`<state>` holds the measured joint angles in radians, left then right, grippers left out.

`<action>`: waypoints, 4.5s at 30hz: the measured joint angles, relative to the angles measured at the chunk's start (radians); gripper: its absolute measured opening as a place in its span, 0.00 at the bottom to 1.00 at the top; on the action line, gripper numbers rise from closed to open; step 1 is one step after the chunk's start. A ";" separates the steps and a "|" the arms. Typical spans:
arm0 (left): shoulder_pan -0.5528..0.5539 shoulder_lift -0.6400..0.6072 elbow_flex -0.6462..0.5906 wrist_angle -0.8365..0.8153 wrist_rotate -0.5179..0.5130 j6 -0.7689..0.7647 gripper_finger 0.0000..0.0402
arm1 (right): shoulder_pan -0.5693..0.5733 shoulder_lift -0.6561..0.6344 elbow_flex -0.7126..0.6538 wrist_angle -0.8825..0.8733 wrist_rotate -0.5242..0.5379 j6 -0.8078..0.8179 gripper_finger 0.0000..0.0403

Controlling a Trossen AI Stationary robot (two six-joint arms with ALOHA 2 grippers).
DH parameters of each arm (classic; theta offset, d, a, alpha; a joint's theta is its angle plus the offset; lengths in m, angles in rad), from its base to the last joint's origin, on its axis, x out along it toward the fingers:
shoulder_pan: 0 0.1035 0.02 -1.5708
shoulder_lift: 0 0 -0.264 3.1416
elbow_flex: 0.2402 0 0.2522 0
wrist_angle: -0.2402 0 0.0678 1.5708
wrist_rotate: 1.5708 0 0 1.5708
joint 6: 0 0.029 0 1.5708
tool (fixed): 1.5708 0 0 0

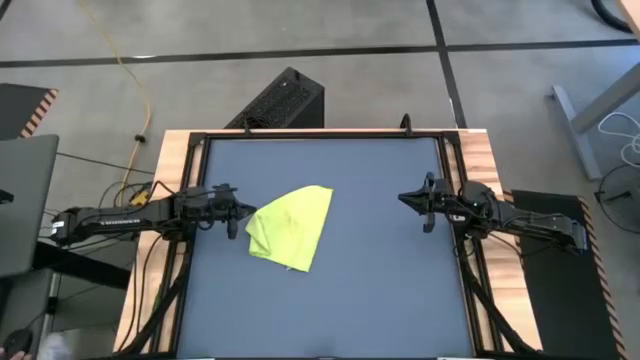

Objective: Roll towel

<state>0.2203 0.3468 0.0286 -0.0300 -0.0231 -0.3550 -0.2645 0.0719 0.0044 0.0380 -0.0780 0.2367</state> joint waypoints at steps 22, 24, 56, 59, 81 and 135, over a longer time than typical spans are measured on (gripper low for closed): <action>0.000 0.000 0.000 0.000 0.000 0.000 0.00 | 0.000 0.000 0.000 0.000 0.000 0.000 0.13; 0.000 0.000 0.000 0.000 0.000 0.000 0.00 | 0.000 0.000 0.000 0.000 0.000 0.000 0.13; -0.019 -0.006 0.000 0.000 0.000 0.000 0.00 | 0.000 0.000 0.000 0.000 0.000 0.000 0.13; -0.019 -0.006 0.000 0.000 0.000 0.000 0.00 | 0.000 0.000 0.000 0.000 0.000 0.000 0.13; -0.019 -0.007 -0.001 0.038 -0.239 -0.572 0.00 | -0.008 0.002 0.000 0.233 0.111 0.347 0.08; -0.593 0.730 0.488 0.025 -0.244 0.009 0.00 | 0.385 1.482 0.838 0.373 0.255 0.121 0.10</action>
<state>-0.3732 1.0767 0.5166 -0.0055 -0.2666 -0.3456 0.1202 1.5535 0.8425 0.4110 0.1767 0.3574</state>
